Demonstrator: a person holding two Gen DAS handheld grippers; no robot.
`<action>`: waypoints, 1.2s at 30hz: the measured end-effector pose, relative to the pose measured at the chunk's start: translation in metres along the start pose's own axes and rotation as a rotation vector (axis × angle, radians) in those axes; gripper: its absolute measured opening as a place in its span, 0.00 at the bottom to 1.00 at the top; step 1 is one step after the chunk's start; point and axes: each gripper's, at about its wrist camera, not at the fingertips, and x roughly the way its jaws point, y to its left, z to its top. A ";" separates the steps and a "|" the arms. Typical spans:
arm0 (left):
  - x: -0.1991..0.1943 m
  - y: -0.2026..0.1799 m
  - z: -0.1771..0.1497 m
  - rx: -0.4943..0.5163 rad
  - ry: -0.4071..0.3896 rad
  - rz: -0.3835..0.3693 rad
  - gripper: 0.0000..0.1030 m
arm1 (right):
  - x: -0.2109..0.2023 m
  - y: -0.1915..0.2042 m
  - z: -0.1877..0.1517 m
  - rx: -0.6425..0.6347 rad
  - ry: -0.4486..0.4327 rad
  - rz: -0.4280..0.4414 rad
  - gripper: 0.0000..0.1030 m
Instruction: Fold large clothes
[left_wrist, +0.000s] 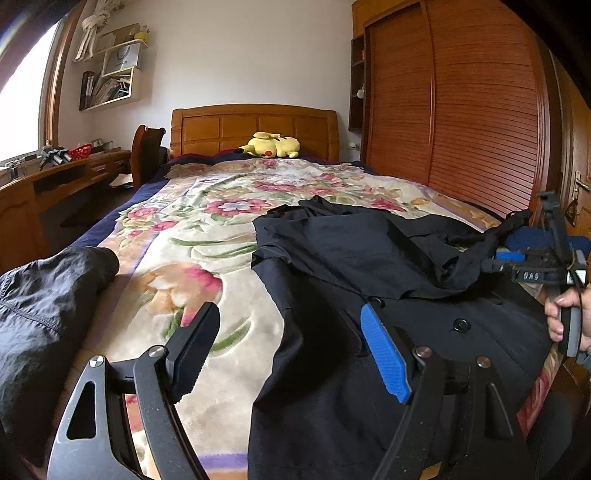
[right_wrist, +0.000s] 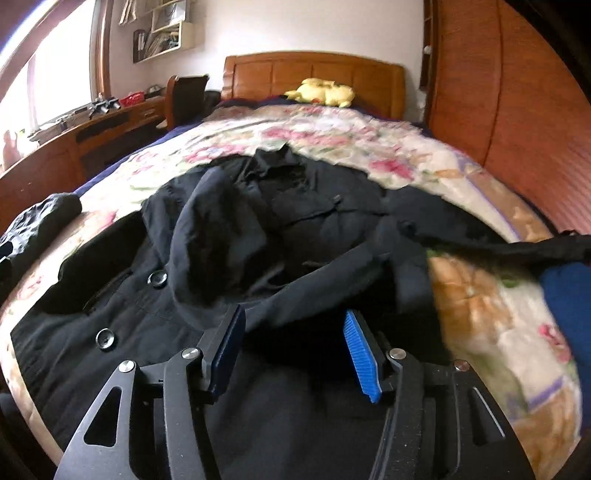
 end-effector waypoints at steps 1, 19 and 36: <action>0.000 -0.001 0.000 0.001 -0.002 -0.002 0.77 | -0.008 -0.002 0.000 0.004 -0.015 -0.013 0.57; 0.012 -0.041 0.001 0.050 0.038 -0.086 0.77 | 0.035 -0.042 -0.013 0.075 0.183 -0.047 0.68; 0.035 -0.075 0.006 0.059 0.070 -0.137 0.77 | 0.005 -0.066 -0.009 0.017 0.034 -0.194 0.04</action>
